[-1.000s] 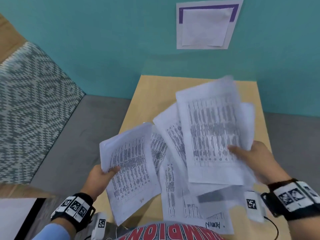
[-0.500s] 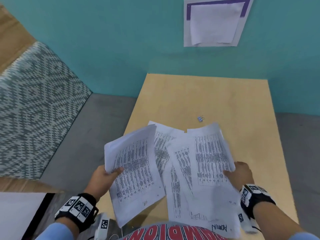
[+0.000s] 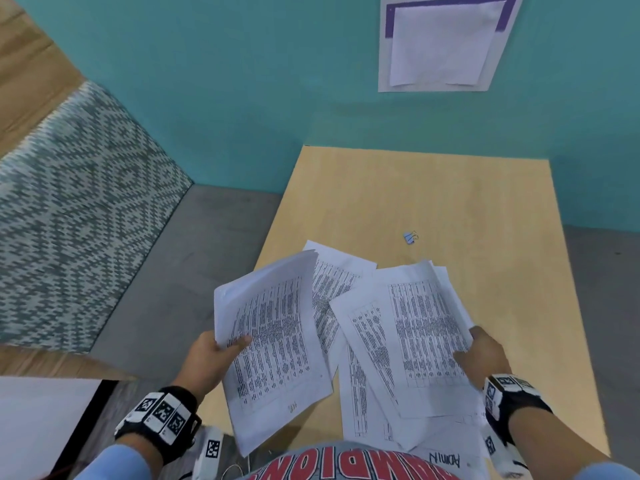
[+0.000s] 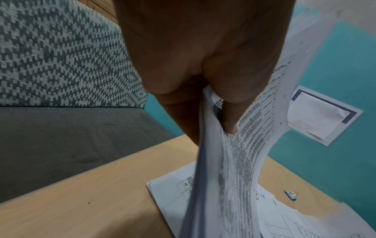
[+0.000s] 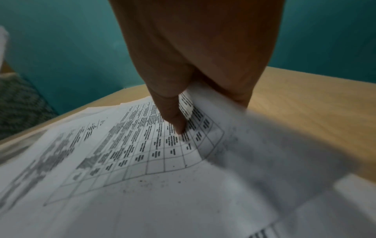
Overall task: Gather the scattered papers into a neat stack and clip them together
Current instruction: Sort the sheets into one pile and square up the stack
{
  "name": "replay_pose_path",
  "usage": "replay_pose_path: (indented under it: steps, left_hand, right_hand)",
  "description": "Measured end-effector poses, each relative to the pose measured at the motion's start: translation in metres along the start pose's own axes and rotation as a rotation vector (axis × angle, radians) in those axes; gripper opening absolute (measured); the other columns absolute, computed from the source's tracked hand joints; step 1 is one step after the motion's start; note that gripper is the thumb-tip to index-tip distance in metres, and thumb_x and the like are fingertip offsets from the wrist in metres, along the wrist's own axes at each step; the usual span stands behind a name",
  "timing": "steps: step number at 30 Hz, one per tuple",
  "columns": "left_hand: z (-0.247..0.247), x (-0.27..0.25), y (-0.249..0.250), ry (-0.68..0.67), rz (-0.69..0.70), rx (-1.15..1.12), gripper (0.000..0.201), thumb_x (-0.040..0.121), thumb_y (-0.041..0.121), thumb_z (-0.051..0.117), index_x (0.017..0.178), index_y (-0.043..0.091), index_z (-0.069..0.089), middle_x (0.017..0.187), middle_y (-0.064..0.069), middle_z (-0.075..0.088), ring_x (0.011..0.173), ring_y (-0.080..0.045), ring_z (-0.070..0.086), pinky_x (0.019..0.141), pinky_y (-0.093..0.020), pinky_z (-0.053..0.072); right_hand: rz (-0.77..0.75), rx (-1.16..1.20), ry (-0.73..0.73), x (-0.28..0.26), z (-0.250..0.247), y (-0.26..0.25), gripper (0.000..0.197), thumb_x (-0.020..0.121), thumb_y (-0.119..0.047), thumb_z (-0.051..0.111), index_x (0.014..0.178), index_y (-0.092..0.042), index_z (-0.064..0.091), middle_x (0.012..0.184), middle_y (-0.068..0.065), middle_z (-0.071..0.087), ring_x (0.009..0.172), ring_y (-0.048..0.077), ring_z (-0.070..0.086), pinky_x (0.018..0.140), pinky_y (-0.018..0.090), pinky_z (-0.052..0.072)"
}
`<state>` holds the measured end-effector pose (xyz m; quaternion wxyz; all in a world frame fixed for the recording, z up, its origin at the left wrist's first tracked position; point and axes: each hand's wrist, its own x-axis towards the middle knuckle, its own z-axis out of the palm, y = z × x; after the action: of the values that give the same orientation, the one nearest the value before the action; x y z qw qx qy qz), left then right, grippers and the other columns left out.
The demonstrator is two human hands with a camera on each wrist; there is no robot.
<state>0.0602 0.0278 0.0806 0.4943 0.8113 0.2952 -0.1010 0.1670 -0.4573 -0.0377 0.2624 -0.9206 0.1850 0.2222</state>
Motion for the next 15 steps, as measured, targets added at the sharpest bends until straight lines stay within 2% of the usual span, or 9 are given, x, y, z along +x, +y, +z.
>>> replay_pose_path:
  steps: [3,6,8,10,12,14,15]
  left_hand:
    - [0.001,0.0,0.007,0.01,0.017,0.014,0.025,0.094,0.026,0.082,0.101,0.002,0.079,0.099,-0.019,0.083,0.094,-0.036,0.081,0.09,-0.059,0.064]
    - [0.003,0.0,0.014,0.011,0.015,-0.011,0.016,0.094,0.02,0.081,0.102,0.005,0.079,0.099,-0.015,0.084,0.095,-0.034,0.081,0.089,-0.053,0.065]
    - [0.004,0.002,0.013,0.02,-0.003,-0.026,0.021,0.093,0.025,0.083,0.102,0.006,0.079,0.099,-0.017,0.084,0.094,-0.036,0.081,0.09,-0.058,0.064]
    - [0.004,0.004,0.009,0.02,-0.005,-0.025,0.041,0.087,0.041,0.086,0.102,0.004,0.077,0.101,-0.024,0.081,0.095,-0.041,0.08,0.092,-0.064,0.063]
    - [0.006,0.007,0.006,0.002,-0.008,-0.03,0.055,0.082,0.053,0.086,0.104,0.004,0.076,0.105,-0.028,0.079,0.098,-0.044,0.079,0.093,-0.065,0.061]
    - [0.009,0.008,0.009,-0.002,0.0,-0.021,0.048,0.086,0.048,0.085,0.104,0.005,0.077,0.104,-0.026,0.08,0.098,-0.043,0.079,0.094,-0.064,0.062]
    - [0.011,0.007,0.013,-0.002,0.002,-0.017,0.042,0.089,0.044,0.084,0.103,0.006,0.077,0.103,-0.024,0.081,0.097,-0.041,0.08,0.094,-0.064,0.062]
  right_hand:
    - [-0.001,0.174,-0.007,-0.008,-0.001,-0.001,0.038,0.084,-0.005,0.072,0.111,-0.015,0.047,0.08,0.012,0.063,0.06,0.026,0.063,0.049,0.027,0.045]
    - [0.0,0.327,-0.032,-0.014,-0.008,0.003,0.036,0.087,-0.005,0.072,0.113,-0.012,0.047,0.086,0.009,0.061,0.067,0.024,0.06,0.054,0.029,0.044]
    - [0.049,0.399,-0.103,-0.015,-0.014,0.014,0.027,0.086,-0.004,0.074,0.105,-0.004,0.055,0.087,0.013,0.062,0.069,0.026,0.058,0.061,0.032,0.048]
    - [0.112,0.466,-0.199,-0.016,-0.021,0.031,0.021,0.084,0.001,0.078,0.1,0.006,0.064,0.089,0.02,0.066,0.074,0.029,0.061,0.069,0.035,0.051]
    - [0.144,0.486,-0.208,-0.022,-0.029,0.046,0.018,0.084,0.001,0.078,0.095,0.01,0.067,0.087,0.022,0.069,0.074,0.029,0.062,0.069,0.033,0.049]
    - [0.14,0.482,-0.155,-0.029,-0.036,0.057,0.019,0.087,-0.002,0.076,0.1,0.009,0.068,0.088,0.022,0.07,0.076,0.033,0.066,0.07,0.033,0.048]
    - [0.123,0.497,-0.134,-0.034,-0.04,0.061,0.018,0.089,-0.002,0.073,0.106,0.005,0.069,0.097,0.025,0.073,0.086,0.037,0.069,0.078,0.036,0.051]
